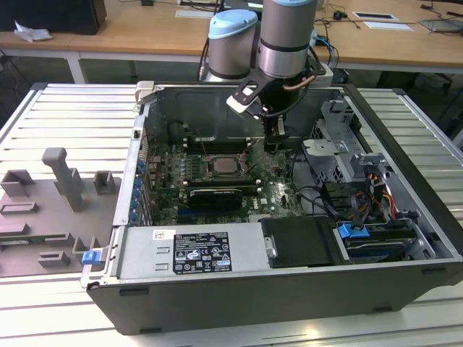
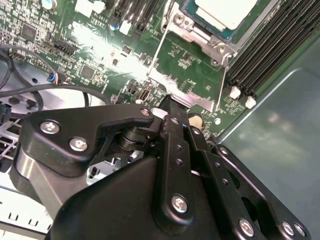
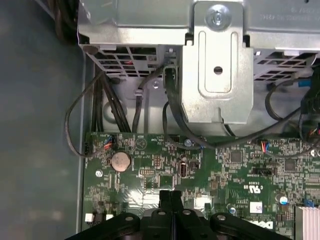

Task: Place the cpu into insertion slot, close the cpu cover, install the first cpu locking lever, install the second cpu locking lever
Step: 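Close the cpu cover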

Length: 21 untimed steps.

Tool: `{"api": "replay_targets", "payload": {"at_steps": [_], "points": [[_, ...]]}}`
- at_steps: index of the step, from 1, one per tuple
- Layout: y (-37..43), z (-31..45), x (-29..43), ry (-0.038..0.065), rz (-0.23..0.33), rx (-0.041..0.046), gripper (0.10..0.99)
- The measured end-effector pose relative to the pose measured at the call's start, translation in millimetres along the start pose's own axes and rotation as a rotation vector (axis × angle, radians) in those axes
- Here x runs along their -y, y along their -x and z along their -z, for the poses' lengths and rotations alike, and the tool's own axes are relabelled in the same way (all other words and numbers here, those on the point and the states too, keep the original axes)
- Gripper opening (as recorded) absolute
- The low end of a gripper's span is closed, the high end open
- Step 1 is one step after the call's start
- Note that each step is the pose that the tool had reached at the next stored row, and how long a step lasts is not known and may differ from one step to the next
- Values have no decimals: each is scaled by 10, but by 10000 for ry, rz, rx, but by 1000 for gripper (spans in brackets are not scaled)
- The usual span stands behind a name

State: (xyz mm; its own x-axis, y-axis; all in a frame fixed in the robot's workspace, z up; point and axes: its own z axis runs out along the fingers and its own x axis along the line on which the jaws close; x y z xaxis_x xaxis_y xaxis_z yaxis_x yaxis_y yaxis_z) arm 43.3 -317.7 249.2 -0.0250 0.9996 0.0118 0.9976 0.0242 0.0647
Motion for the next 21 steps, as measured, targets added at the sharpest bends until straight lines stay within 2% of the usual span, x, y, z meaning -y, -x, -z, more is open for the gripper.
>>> {"api": "replay_targets", "payload": {"at_steps": [7, 11, 16, 18, 21], "points": [[-2, 2, 40, -1, 0, 0, 106], [-3, 6, 100, 0, 1, 0, 106], [-6, 8, 244, 0, 0, 0, 106], [-9, 9, 336, -1, 0, 2, 106], [-10, 7, 399, 0, 0, 1, 106]]}}
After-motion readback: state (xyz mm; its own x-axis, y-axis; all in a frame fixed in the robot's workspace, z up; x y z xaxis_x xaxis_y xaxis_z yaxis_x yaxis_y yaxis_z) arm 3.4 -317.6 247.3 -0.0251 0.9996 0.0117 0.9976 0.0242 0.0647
